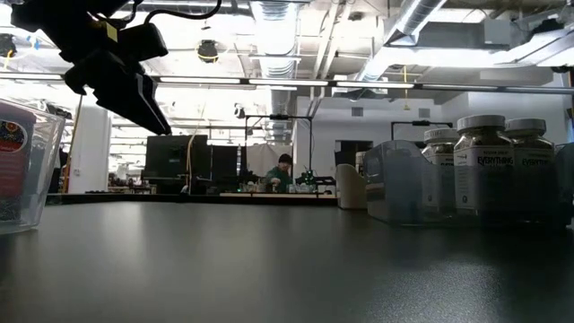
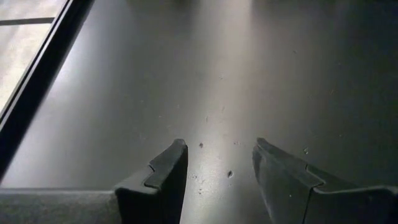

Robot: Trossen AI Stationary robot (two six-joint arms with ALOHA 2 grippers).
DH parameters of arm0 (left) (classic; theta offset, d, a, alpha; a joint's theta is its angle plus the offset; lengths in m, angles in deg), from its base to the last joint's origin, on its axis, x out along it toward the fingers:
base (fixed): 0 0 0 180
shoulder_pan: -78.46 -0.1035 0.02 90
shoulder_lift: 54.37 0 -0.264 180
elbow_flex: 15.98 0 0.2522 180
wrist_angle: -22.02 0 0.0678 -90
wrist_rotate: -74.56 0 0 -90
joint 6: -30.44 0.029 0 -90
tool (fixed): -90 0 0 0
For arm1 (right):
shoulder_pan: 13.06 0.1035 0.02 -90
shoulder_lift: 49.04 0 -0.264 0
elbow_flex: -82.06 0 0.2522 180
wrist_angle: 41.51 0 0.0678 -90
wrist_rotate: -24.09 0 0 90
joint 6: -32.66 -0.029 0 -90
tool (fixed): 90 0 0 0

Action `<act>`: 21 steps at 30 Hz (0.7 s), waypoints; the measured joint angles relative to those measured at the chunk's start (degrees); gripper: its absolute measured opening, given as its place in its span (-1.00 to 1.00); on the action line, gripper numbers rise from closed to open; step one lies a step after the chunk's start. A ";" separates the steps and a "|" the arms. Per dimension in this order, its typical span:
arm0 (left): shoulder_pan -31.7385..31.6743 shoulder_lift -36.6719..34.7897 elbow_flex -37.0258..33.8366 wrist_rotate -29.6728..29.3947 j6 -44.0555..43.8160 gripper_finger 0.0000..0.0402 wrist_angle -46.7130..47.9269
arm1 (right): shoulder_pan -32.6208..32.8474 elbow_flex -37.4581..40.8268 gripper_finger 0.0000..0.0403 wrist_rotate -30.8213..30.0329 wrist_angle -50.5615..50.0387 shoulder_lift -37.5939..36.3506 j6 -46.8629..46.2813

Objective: Sort spices by type
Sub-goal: Put the red spice can in the transparent bin

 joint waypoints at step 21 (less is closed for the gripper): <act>0.00 0.00 0.00 -0.48 -1.11 -0.15 0.00 | 1.87 3.75 0.50 8.54 6.93 0.55 -2.77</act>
